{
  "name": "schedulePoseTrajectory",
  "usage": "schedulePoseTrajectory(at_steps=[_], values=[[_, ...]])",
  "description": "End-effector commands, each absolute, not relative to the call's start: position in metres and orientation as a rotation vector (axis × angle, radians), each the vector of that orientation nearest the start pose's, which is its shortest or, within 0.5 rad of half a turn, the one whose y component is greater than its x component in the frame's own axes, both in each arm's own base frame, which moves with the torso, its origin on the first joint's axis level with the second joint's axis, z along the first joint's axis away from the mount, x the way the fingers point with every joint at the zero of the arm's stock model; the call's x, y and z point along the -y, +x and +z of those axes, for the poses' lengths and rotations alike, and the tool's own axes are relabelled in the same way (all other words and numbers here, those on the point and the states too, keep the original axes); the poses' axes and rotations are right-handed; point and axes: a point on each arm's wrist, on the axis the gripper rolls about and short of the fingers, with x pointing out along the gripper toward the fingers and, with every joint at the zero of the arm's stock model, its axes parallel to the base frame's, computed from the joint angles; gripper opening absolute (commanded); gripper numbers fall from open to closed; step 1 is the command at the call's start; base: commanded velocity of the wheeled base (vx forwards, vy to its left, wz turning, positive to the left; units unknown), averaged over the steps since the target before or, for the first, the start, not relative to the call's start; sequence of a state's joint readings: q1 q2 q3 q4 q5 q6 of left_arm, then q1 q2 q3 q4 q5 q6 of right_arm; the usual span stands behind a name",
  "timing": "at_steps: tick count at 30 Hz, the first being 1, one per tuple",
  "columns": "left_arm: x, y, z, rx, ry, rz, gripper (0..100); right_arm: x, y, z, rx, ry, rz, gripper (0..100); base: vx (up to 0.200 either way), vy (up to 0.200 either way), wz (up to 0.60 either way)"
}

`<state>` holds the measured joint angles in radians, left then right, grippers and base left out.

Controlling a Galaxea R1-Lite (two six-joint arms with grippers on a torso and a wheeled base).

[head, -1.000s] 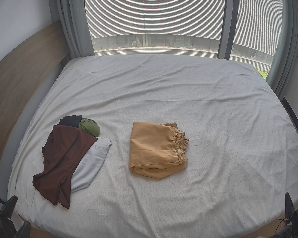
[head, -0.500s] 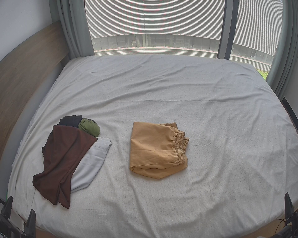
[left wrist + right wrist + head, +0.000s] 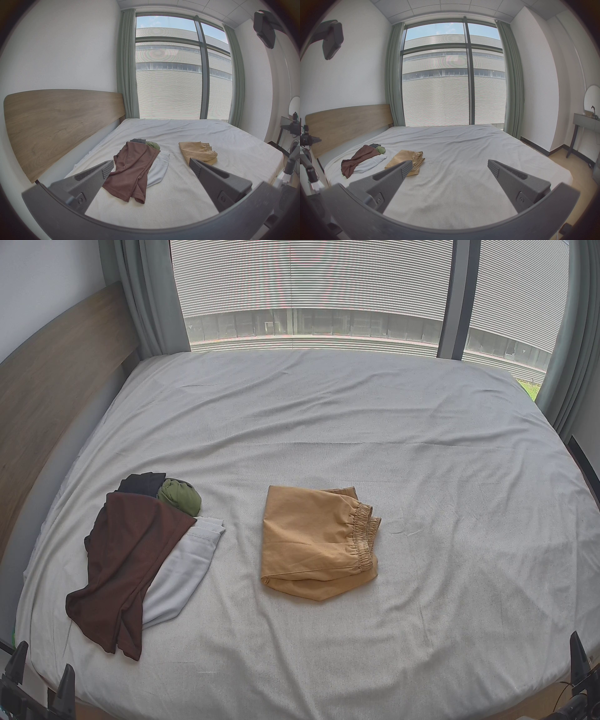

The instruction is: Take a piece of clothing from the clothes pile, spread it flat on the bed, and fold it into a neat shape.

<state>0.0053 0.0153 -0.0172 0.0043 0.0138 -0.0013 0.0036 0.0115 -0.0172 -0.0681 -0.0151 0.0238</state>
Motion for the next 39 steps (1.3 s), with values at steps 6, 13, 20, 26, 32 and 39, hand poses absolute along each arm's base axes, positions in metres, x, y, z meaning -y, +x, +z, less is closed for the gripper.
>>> schedulePoseTrajectory(at_steps=[6,13,20,26,32,39], values=[[-0.0001,-0.0223,0.0751,-0.011,0.003,0.014,100,0.0011,-0.023,0.0824,0.068,0.04,-0.037,100,0.0,0.0,0.0],[-0.0001,-0.0223,0.0751,-0.011,-0.002,0.015,100,0.0017,-0.0231,0.0825,0.069,0.007,-0.067,100,0.0,0.0,0.0],[-0.0002,-0.0223,0.0751,-0.011,-0.003,0.02,100,-0.0001,-0.0228,0.0782,0.026,-0.029,0.01,100,0.0,0.0,0.0],[-0.0003,-0.0223,0.0751,-0.011,-0.003,0.021,100,0.0005,-0.0228,0.0756,0.002,-0.002,-0.02,100,0.0,0.0,0.0],[-0.0002,-0.0223,0.0751,-0.011,-0.006,0.02,100,0.0004,-0.0228,0.0758,0.003,-0.003,-0.002,100,0.0,0.0,0.0],[-0.0002,-0.0223,0.0751,-0.011,-0.006,0.02,100,0.0,-0.0228,0.0756,0.002,-0.008,0.011,100,0.0,0.0,0.0]])
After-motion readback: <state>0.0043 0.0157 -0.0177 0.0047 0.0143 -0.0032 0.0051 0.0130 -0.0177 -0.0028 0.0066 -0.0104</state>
